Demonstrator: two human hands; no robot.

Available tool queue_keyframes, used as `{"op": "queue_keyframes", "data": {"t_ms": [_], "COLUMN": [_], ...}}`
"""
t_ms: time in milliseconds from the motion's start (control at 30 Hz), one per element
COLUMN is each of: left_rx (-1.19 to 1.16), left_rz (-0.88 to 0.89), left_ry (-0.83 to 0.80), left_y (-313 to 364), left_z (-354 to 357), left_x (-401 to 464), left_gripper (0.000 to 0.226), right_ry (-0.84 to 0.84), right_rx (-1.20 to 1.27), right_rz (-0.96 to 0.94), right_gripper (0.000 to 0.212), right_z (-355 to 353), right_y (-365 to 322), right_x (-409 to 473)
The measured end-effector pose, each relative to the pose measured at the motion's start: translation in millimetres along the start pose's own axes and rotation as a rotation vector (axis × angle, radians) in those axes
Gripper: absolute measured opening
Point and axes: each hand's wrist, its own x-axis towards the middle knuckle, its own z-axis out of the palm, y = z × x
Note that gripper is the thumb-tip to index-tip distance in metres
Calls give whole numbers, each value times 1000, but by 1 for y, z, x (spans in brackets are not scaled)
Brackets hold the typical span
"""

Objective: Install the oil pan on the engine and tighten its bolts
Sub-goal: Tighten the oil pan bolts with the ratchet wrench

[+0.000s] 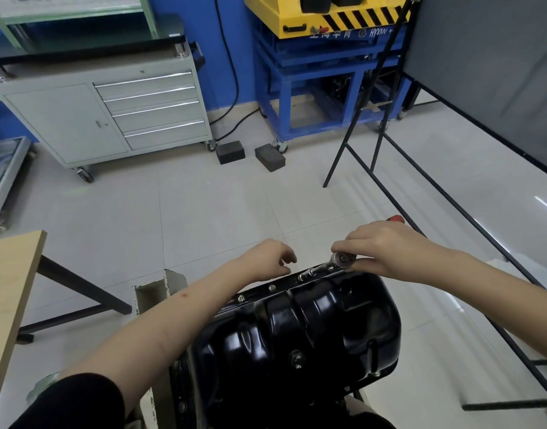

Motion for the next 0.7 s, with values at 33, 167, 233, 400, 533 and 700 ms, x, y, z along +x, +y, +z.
{"op": "queue_keyframes", "data": {"t_ms": [33, 167, 233, 400, 533, 700], "left_rx": [8, 27, 32, 106, 105, 116], "left_rz": [-26, -46, -31, 19, 38, 58], "left_ry": [-7, -71, -85, -79, -71, -59], "left_y": [-4, -5, -3, -1, -6, -8], "left_z": [4, 18, 23, 28, 30, 33], "left_x": [2, 14, 19, 28, 29, 27], "left_gripper": [31, 31, 30, 26, 23, 25], "right_ry": [21, 28, 21, -95, -108, -90], "right_rx": [-4, 2, -6, -23, 0, -22], "right_rz": [7, 55, 92, 257, 347, 433], "right_gripper": [28, 23, 21, 34, 31, 36], "right_z": [0, 3, 5, 9, 10, 13], "right_y": [0, 1, 0, -1, 0, 0], "right_x": [-2, -6, -7, -3, 3, 14]}}
